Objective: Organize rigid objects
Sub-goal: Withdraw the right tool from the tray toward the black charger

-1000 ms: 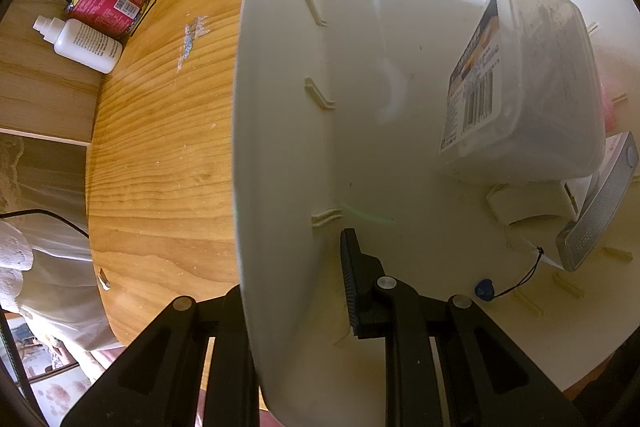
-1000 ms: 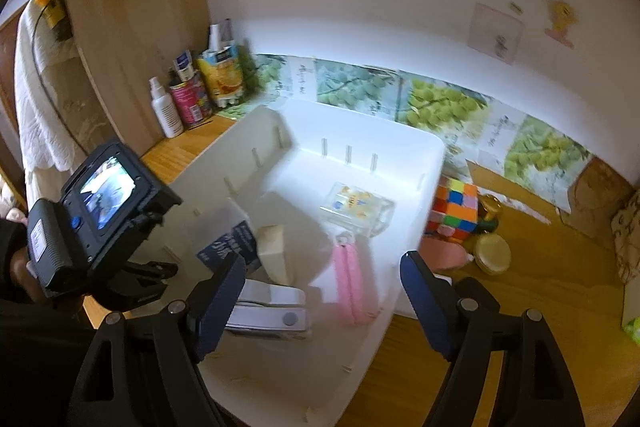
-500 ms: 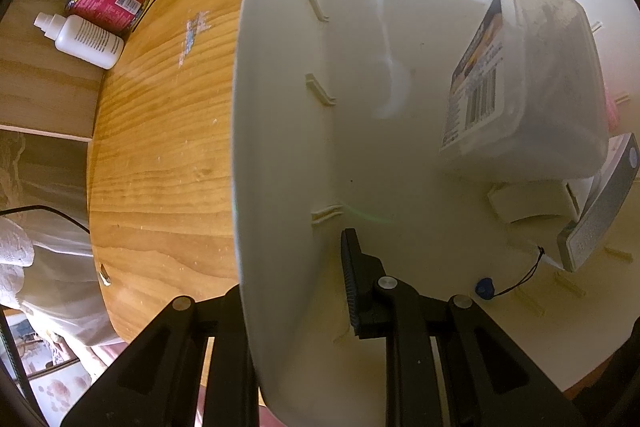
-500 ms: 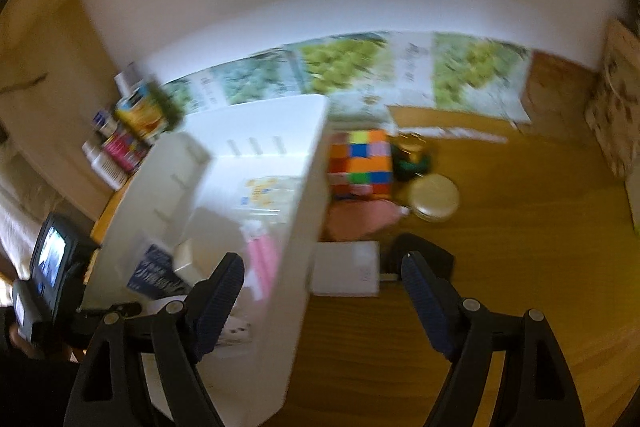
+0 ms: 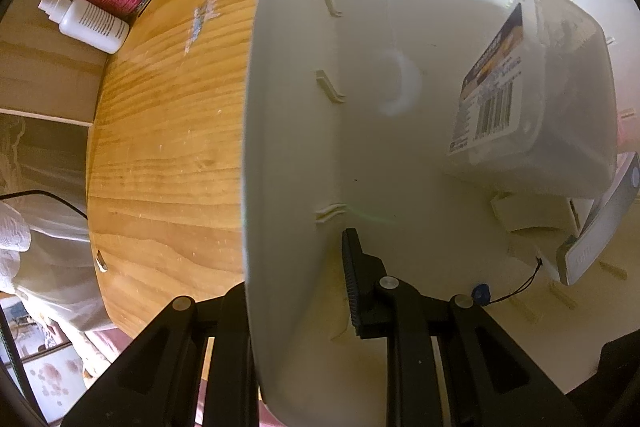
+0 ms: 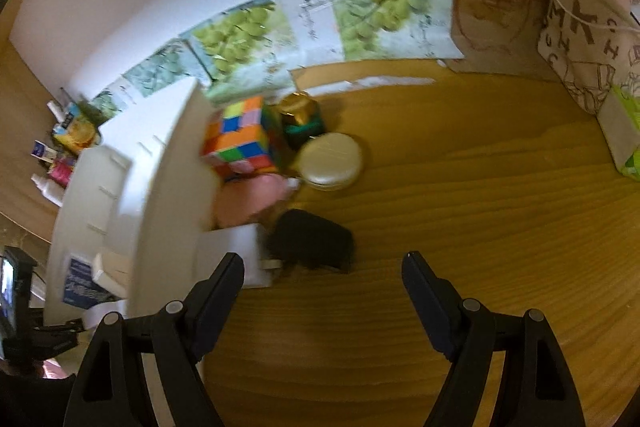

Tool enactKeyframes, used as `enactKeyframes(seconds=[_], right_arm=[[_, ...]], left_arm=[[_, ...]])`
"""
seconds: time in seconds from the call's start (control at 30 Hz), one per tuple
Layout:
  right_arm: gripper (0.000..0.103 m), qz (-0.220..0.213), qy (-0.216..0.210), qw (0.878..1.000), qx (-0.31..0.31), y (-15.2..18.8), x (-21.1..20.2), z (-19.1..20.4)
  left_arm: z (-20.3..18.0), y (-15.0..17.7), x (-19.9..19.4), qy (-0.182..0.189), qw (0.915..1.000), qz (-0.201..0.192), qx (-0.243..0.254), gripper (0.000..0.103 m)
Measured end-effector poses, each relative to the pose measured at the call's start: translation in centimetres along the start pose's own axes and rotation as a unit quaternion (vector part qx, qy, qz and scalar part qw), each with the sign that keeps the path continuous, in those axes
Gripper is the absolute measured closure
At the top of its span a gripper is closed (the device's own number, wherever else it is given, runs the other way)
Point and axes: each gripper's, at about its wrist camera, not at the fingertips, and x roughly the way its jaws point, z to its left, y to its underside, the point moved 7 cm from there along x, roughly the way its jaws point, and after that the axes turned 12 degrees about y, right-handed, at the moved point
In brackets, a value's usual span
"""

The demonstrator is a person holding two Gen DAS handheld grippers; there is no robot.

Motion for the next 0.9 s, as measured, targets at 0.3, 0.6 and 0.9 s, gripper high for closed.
enactKeyframes(seconds=[0.3, 0.6, 0.9], right_arm=[[0.021, 0.004, 0.0, 0.999, -0.047, 0.1, 2.0, -0.2], [0.021, -0.017, 0.017, 0.99, -0.137, 0.4, 3.3, 1.1], [0.021, -0.036, 0.01, 0.987, -0.156, 0.2, 3.9, 1.4]], left_arm=[[1.5, -0.4, 0.3, -0.003, 0.9997, 0.001, -0.023, 0.079], [2.7, -0.2, 0.9, -0.008, 0.9991, 0.003, -0.042, 0.077], [3.5, -0.5, 1.1, -0.011, 0.9985, 0.005, -0.053, 0.076]])
